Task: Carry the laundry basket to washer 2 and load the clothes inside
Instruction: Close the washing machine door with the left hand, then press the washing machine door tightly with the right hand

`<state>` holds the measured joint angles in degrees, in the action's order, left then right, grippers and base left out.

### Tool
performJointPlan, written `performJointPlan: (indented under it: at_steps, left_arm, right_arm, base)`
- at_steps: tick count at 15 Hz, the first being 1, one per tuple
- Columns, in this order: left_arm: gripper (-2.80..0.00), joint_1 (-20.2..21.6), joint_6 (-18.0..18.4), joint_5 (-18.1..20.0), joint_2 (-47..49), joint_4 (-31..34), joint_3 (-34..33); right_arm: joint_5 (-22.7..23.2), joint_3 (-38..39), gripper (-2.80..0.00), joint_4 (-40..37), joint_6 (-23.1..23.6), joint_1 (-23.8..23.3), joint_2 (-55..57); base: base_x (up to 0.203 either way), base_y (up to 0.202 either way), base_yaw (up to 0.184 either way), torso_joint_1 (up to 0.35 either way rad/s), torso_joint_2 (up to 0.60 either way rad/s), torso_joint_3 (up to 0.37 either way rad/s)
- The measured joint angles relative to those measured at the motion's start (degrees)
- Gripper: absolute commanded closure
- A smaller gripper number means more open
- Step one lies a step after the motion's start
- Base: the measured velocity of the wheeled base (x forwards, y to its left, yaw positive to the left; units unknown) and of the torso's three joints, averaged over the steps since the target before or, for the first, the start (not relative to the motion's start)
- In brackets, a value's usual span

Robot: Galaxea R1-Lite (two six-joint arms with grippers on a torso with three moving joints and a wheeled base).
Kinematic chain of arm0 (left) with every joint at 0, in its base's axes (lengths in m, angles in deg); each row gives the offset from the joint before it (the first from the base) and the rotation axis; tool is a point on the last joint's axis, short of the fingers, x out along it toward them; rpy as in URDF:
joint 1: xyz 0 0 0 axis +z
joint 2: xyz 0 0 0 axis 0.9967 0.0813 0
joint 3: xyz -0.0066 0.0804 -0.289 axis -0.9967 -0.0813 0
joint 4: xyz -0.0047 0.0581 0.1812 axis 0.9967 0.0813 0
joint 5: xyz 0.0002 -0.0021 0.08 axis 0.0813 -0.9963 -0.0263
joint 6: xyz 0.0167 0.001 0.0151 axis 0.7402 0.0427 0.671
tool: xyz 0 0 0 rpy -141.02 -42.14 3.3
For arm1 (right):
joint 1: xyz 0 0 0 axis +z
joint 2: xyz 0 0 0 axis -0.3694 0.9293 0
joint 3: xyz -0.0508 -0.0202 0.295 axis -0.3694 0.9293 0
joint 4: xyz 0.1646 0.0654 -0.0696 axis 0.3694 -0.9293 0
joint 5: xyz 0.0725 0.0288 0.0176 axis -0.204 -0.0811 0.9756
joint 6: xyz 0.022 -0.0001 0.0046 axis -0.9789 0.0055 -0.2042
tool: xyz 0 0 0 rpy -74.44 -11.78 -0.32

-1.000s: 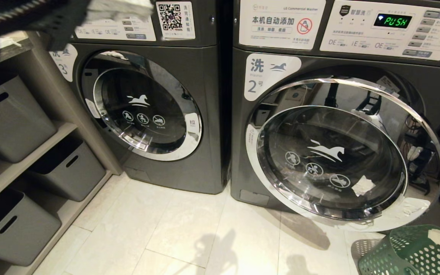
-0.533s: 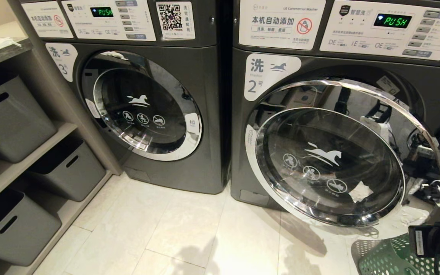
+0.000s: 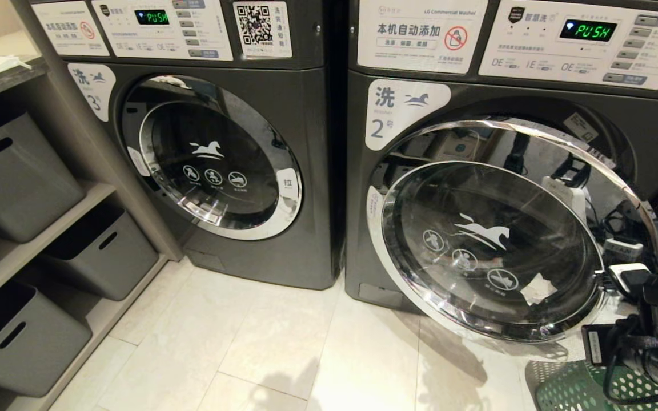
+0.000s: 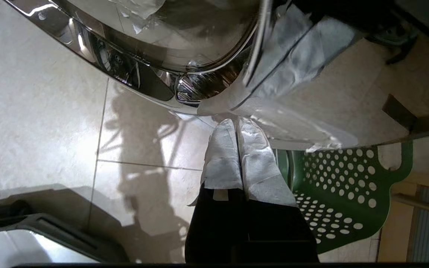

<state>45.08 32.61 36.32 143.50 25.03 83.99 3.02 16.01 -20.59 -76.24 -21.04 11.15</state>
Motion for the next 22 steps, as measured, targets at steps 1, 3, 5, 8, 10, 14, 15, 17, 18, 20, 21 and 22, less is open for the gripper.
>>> performJointPlan:
  at_steps: [1, 3, 5, 8, 10, 14, 15, 17, 18, 20, 21, 22]
  left_arm:
    - [0.0, 0.6, 0.0, 0.0, -0.31, 0.09, -0.17]
    - [0.0, 2.98, 0.18, 0.06, -1.02, 0.07, -0.83]
    - [0.0, 7.22, 1.37, 0.22, -1.89, 0.07, -2.57]
    - [0.0, 18.25, 4.54, 0.74, -4.56, 0.02, -10.16]
    - [0.0, 26.01, 5.97, 1.5, -7.48, -0.27, -18.82]
    - [0.0, 35.7, 6.53, 2.57, -13.42, -1.44, -35.73]
    - [0.0, 37.45, 6.57, 2.72, -14.78, -1.83, -39.17]
    - [0.0, 41.73, 6.62, 2.77, -17.16, -2.1, -45.5]
    - [0.0, 43.82, 6.61, 2.73, -17.99, -2.16, -48.18]
    - [0.0, 47.15, 6.44, 2.57, -19.43, -2.65, -53.61]
    - [0.0, 47.92, 6.38, 2.57, -20.13, -3.47, -56.07]
    - [0.0, 48.42, 6.38, 2.62, -20.83, -4.89, -58.4]
  right_arm:
    - [-0.09, -0.05, 0.0, 1.21, 0.23, 0.05, 1.09]
    - [-0.44, -0.59, 0.0, 3.94, 0.43, 0.02, 3.37]
    - [-1.29, -1.0, 0.0, 7.97, 1.15, -0.2, 5.93]
    - [-1.7, -1.31, 0.0, 16.51, 6.12, -3.33, 9.93]
    - [-2.06, -2.16, 0.0, 19.89, 10.21, -6.91, 11.76]
    - [-1.73, -5.83, 0.0, 20.32, 11.55, -11.53, 15.27]
    - [-1.58, -7.17, 0.0, 20.33, 11.53, -12.21, 16.29]
    - [-1.32, -10.82, 0.0, 20.39, 11.36, -13.35, 18.86]
    - [-1.03, -12.99, 0.0, 20.5, 11.25, -13.77, 20.15]
    - [-0.16, -17.92, 0.0, 20.19, 11.05, -14.27, 23.18]
    - [0.09, -20.64, 0.0, 20.38, 11.03, -14.48, 24.73]
    - [0.26, -23.0, 0.0, 20.58, 11.03, -14.54, 26.28]
  base:
    - [0.0, 0.0, 0.0, 0.0, 0.0, 0.0]
    - [0.0, 0.0, 0.0, 0.0, 0.0, 0.0]
    - [0.0, 0.0, 0.0, 0.0, 0.0, 0.0]
    - [0.0, 0.0, 0.0, 0.0, 0.0, 0.0]
    - [0.0, 0.0, 0.0, 0.0, 0.0, 0.0]
    - [0.0, 0.0, 0.0, 0.0, 0.0, 0.0]
    - [0.0, 0.0, 0.0, 0.0, 0.0, 0.0]
    - [0.0, 0.0, 0.0, 0.0, 0.0, 0.0]
    - [0.0, 0.0, 0.0, 0.0, 0.0, 0.0]
    - [0.0, 0.0, 0.0, 0.0, 0.0, 0.0]
    - [0.0, 0.0, 0.0, 0.0, 0.0, 0.0]
    - [0.0, 0.0, 0.0, 0.0, 0.0, 0.0]
